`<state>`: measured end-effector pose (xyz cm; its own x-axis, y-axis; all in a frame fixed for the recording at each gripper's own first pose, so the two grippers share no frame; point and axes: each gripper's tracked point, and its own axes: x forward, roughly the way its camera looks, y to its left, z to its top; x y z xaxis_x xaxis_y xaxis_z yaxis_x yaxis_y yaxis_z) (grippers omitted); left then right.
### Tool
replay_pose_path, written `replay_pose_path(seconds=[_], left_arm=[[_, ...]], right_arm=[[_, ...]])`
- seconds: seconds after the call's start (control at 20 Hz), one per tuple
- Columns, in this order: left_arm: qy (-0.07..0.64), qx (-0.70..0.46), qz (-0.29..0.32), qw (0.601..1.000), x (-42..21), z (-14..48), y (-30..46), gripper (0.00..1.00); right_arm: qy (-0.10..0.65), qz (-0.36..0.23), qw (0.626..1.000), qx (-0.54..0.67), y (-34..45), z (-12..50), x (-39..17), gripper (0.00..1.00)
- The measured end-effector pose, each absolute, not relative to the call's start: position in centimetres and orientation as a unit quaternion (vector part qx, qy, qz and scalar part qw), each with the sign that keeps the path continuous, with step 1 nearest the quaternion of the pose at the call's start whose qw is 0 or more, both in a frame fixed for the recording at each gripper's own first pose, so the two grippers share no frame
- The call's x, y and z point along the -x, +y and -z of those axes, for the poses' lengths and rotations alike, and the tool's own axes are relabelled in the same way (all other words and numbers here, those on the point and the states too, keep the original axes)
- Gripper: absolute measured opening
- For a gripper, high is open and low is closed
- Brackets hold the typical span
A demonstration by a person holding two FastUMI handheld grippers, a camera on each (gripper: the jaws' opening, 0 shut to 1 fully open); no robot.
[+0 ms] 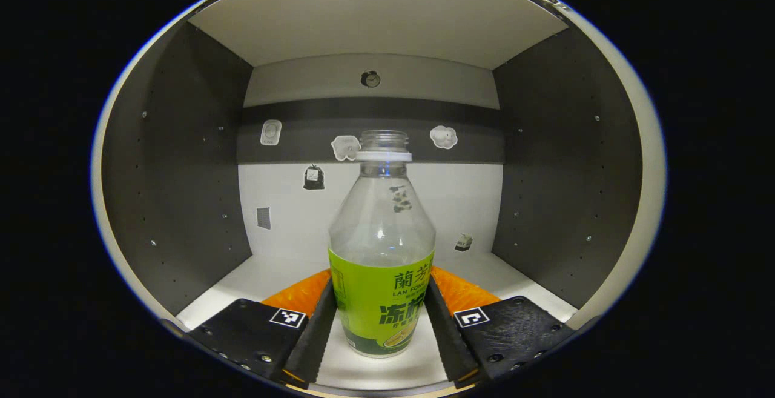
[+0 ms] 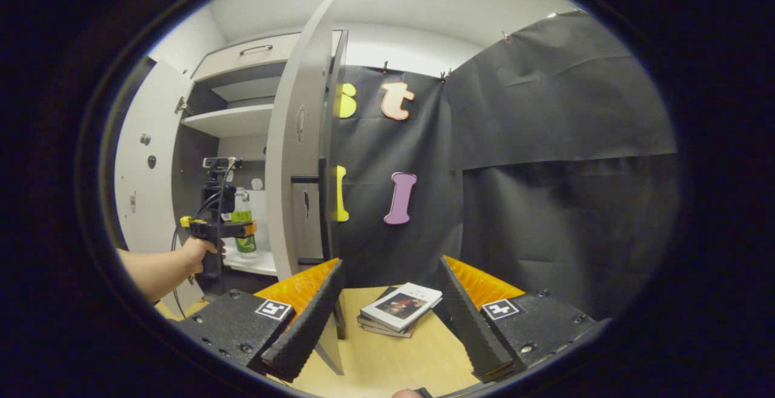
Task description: Grasp the bottle in the cabinet with the left hand and place it on the coaster, then close the right door with the right hand and the left door with the left hand.
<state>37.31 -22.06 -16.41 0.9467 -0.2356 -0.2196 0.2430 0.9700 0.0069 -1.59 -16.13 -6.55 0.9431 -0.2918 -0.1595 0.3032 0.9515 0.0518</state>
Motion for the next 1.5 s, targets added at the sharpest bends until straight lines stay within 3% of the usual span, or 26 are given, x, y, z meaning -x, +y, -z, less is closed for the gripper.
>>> replay_pose_path(seconds=[0.75, 1.2, 1.5], left_arm=[[0.059, -0.008, 0.103, 0.993, -27.3, 10.5, -18.9, 0.71], [0.057, -0.011, 0.081, 0.995, -19.7, 11.1, -15.5, 0.71], [0.072, -0.031, 0.084, 0.993, -14.3, 15.3, -14.9, 0.71]], right_arm=[[0.078, 0.076, 0.992, -0.061, -14.4, 7.1, 1.7, 0.99], [0.075, 0.047, 0.994, -0.059, -12.8, 6.8, 2.6, 0.99], [0.079, 0.044, 0.994, -0.055, -12.5, 7.4, 3.1, 1.00]])
